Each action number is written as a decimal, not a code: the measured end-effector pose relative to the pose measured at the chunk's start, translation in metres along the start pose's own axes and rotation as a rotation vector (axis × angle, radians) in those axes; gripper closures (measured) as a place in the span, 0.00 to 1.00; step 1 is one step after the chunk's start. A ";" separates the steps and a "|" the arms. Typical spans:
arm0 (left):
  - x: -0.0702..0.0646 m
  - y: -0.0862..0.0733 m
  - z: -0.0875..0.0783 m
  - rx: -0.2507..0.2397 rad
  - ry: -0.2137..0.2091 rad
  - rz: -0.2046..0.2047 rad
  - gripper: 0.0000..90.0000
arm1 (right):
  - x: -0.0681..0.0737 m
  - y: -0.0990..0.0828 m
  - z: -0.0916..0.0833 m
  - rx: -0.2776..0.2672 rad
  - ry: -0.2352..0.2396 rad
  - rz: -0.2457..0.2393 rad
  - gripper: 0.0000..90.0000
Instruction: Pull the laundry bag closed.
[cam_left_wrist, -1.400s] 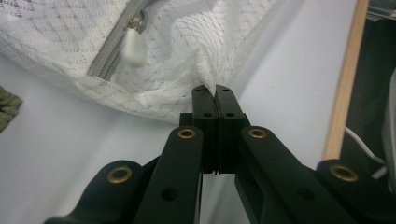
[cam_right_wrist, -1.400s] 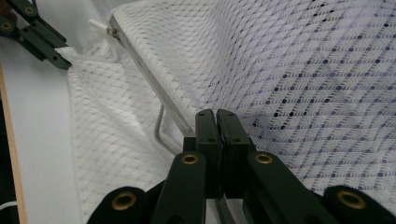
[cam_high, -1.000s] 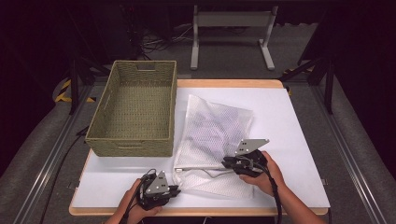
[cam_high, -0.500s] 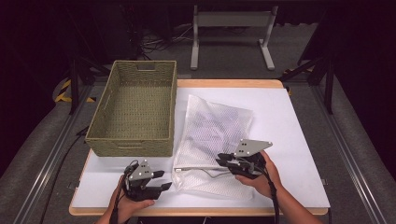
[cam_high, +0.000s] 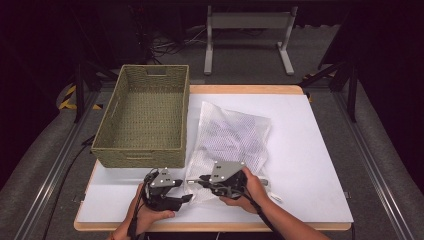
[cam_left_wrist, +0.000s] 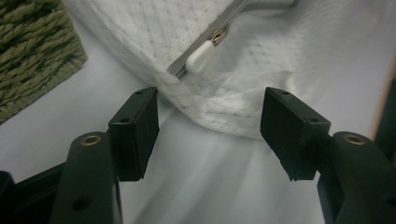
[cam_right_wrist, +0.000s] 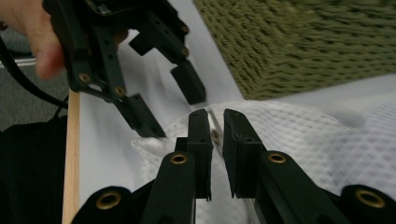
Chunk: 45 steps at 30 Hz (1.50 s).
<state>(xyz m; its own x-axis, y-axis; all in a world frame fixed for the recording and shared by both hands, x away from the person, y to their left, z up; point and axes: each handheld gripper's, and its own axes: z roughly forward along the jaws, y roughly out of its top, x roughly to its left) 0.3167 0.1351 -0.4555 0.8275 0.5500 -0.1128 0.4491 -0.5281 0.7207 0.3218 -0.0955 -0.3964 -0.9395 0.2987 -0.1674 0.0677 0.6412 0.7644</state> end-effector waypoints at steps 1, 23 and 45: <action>0.000 0.000 0.000 -0.001 0.005 0.001 0.42 | 0.003 0.002 0.008 0.017 -0.003 -0.023 0.89; -0.002 0.001 -0.001 0.019 0.025 0.100 0.97 | 0.008 0.001 0.065 0.185 -0.106 -0.091 0.83; -0.001 -0.001 -0.005 0.027 0.026 0.118 0.93 | -0.022 0.008 0.079 0.233 0.011 0.014 0.87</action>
<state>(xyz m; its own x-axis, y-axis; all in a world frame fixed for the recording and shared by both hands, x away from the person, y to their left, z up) 0.3141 0.1384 -0.4527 0.8665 0.4990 -0.0104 0.3581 -0.6070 0.7095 0.3691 -0.0415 -0.4358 -0.9416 0.3014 -0.1503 0.1546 0.7833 0.6022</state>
